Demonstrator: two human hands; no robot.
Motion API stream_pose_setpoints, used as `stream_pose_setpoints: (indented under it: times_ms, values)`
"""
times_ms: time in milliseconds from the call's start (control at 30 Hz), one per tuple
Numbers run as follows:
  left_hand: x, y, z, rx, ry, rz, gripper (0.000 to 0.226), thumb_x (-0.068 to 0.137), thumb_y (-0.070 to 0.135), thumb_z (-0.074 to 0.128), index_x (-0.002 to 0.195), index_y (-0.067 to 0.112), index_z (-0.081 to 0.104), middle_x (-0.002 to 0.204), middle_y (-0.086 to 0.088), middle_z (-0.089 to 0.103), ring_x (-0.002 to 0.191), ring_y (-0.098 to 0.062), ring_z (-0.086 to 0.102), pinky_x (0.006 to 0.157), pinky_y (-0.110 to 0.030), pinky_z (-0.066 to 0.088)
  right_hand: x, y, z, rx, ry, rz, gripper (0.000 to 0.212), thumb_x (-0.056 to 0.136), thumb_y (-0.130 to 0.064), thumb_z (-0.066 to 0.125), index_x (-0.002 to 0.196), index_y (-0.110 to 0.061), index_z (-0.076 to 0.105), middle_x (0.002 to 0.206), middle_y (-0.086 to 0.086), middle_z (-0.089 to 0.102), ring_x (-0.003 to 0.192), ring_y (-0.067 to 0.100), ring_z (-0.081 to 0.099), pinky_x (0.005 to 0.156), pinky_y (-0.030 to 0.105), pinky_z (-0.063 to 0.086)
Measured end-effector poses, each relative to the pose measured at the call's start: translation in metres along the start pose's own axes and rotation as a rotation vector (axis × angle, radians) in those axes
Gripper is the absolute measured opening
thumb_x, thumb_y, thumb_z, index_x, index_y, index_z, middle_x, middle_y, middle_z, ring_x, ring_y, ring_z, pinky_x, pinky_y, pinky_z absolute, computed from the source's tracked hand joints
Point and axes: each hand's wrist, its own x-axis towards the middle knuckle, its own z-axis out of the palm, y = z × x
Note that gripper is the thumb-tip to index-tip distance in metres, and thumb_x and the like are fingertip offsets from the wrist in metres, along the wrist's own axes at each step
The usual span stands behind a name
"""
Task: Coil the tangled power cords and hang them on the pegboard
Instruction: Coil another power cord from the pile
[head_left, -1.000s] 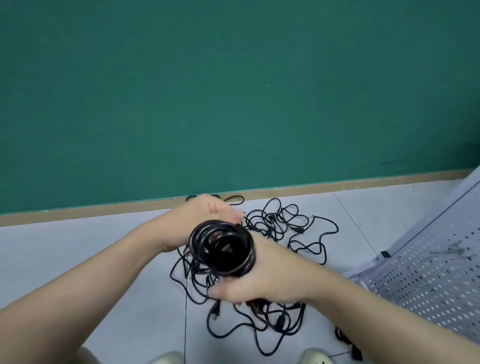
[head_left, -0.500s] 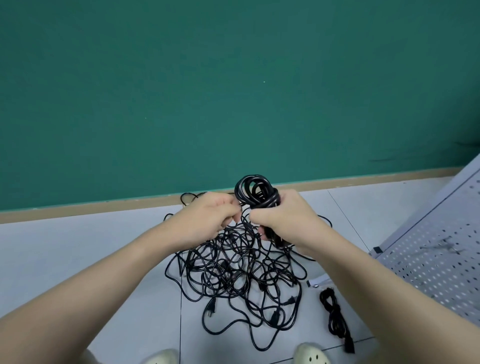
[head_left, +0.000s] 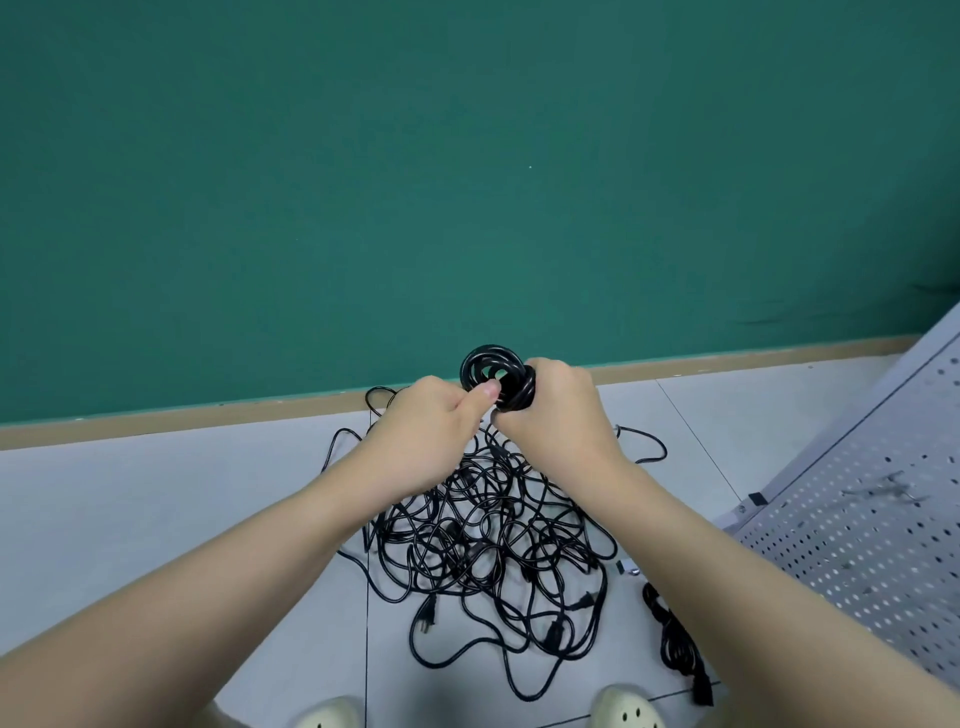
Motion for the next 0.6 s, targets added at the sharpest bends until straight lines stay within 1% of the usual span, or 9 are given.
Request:
stream_pose_setpoints:
  times_ms: [67, 133, 233, 300, 400, 467, 500, 533, 600]
  values:
    - [-0.004, 0.002, 0.002, 0.099, 0.026, 0.030, 0.057, 0.107, 0.044, 0.045, 0.059, 0.017, 0.032, 0.045, 0.010, 0.024, 0.044, -0.014, 0.022, 0.050, -0.034, 0.020, 0.001, -0.002, -0.004, 0.003, -0.022, 0.014, 0.025, 0.081, -0.022, 0.072, 0.078, -0.018, 0.048, 0.070, -0.002, 0.058, 0.061, 0.018, 0.050, 0.050, 0.030, 0.032]
    - [-0.008, 0.004, 0.004, 0.182, 0.042, 0.054, 0.055, 0.107, 0.037, 0.048, 0.057, 0.017, 0.035, 0.049, 0.007, 0.032, 0.047, -0.016, 0.029, 0.049, -0.034, 0.022, 0.001, -0.002, -0.006, 0.015, -0.049, 0.022, 0.025, 0.080, -0.022, 0.073, 0.078, -0.021, 0.048, 0.070, -0.005, 0.058, 0.060, 0.014, 0.048, 0.051, 0.029, 0.033]
    - [-0.013, 0.007, 0.007, 0.223, 0.054, 0.075, 0.050, 0.107, 0.035, 0.047, 0.062, 0.014, 0.043, 0.055, 0.002, 0.038, 0.049, -0.018, 0.034, 0.048, -0.032, 0.024, 0.003, 0.000, -0.006, 0.022, -0.063, 0.031, 0.015, 0.077, -0.017, 0.069, 0.075, -0.021, 0.054, 0.070, -0.003, 0.062, 0.064, 0.020, 0.053, 0.054, 0.030, 0.039]
    - [-0.015, 0.009, 0.008, 0.213, 0.060, 0.088, 0.050, 0.107, 0.034, 0.047, 0.061, 0.015, 0.042, 0.054, 0.003, 0.038, 0.048, -0.017, 0.033, 0.047, -0.032, 0.023, 0.002, -0.001, -0.004, 0.009, -0.046, 0.023, 0.015, 0.077, -0.013, 0.065, 0.073, -0.022, 0.053, 0.072, -0.002, 0.062, 0.069, 0.024, 0.054, 0.056, 0.032, 0.041]
    - [-0.017, 0.001, 0.009, 0.176, 0.041, 0.074, 0.057, 0.106, 0.039, 0.048, 0.055, 0.016, 0.036, 0.044, 0.007, 0.033, 0.043, -0.014, 0.028, 0.048, -0.033, 0.024, -0.007, -0.002, 0.004, -0.117, -0.029, -0.041, 0.014, 0.083, -0.013, 0.060, 0.082, -0.023, 0.051, 0.079, 0.001, 0.063, 0.077, 0.030, 0.057, 0.059, 0.034, 0.041]
    - [-0.017, -0.008, 0.011, 0.149, 0.014, 0.031, 0.061, 0.107, 0.043, 0.045, 0.056, 0.009, 0.044, 0.046, 0.007, 0.037, 0.046, -0.016, 0.032, 0.053, -0.034, 0.030, -0.013, -0.001, 0.012, -0.243, -0.036, -0.094, 0.010, 0.088, -0.018, 0.060, 0.096, -0.023, 0.057, 0.088, 0.004, 0.066, 0.084, 0.033, 0.062, 0.066, 0.036, 0.046]
    - [-0.016, -0.011, 0.011, 0.138, 0.009, 0.001, 0.062, 0.107, 0.043, 0.044, 0.059, 0.004, 0.050, 0.048, 0.004, 0.040, 0.047, -0.016, 0.034, 0.054, -0.034, 0.032, -0.014, 0.000, 0.015, -0.291, -0.027, -0.113, 0.009, 0.088, -0.021, 0.061, 0.097, -0.023, 0.058, 0.088, 0.004, 0.067, 0.086, 0.034, 0.063, 0.068, 0.037, 0.048]
    - [-0.015, -0.014, 0.010, 0.120, 0.010, -0.029, 0.061, 0.108, 0.041, 0.043, 0.062, 0.003, 0.053, 0.048, 0.004, 0.041, 0.046, -0.015, 0.035, 0.053, -0.031, 0.033, -0.014, 0.001, 0.017, -0.312, -0.014, -0.128, 0.007, 0.087, -0.025, 0.063, 0.090, -0.024, 0.057, 0.084, 0.002, 0.065, 0.085, 0.034, 0.064, 0.069, 0.037, 0.049]
    - [-0.014, -0.016, 0.006, 0.064, 0.006, -0.066, 0.056, 0.108, 0.039, 0.043, 0.061, 0.011, 0.054, 0.043, 0.009, 0.036, 0.038, -0.009, 0.030, 0.042, -0.022, 0.025, -0.015, 0.000, 0.018, -0.297, 0.000, -0.141, 0.023, 0.085, -0.032, 0.065, 0.074, -0.026, 0.046, 0.074, -0.001, 0.059, 0.077, 0.032, 0.063, 0.064, 0.035, 0.047]
